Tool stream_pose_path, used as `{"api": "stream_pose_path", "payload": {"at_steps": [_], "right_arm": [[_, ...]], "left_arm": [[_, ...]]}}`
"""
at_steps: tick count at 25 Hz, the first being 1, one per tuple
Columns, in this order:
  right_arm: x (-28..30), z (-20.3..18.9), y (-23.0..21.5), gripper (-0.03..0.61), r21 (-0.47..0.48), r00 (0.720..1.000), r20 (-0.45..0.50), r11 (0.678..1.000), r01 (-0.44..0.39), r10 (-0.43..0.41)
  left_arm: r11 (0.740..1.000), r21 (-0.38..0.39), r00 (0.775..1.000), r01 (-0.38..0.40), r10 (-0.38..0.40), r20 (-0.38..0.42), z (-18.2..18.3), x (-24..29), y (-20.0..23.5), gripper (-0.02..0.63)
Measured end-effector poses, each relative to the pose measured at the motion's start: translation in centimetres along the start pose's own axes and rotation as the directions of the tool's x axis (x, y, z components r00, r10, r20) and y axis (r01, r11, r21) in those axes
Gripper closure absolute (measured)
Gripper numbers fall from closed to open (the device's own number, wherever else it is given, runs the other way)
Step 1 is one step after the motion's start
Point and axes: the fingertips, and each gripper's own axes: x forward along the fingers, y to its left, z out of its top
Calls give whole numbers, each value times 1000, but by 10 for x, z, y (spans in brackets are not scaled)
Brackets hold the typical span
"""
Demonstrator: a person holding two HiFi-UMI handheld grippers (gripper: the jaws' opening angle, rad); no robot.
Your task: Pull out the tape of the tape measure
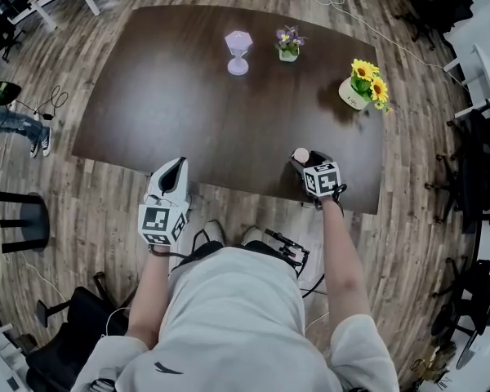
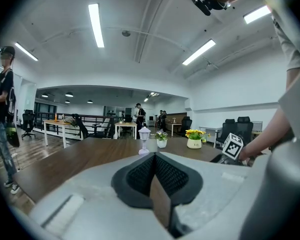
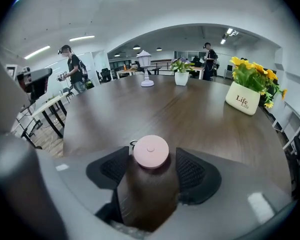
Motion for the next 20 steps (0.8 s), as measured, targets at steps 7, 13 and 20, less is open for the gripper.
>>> {"api": "stream_pose_path", "payload": {"at_steps": [7,13,20], "right_arm": [[5,8,2,358,-28,1000,28,1000,-14,15],[-5,14,8,360,77,995,95,996,-37,30],[-55,56,66,360,189,955,280,969,-158,101]], "left_arm": [[1000,1,1000,-18,18,-16,-4,-7,3,607],[1000,-3,1000,-10,10,-12,-5,-3,0,607],[996,17,996,92,-93,10,3,21,-29,607]]}}
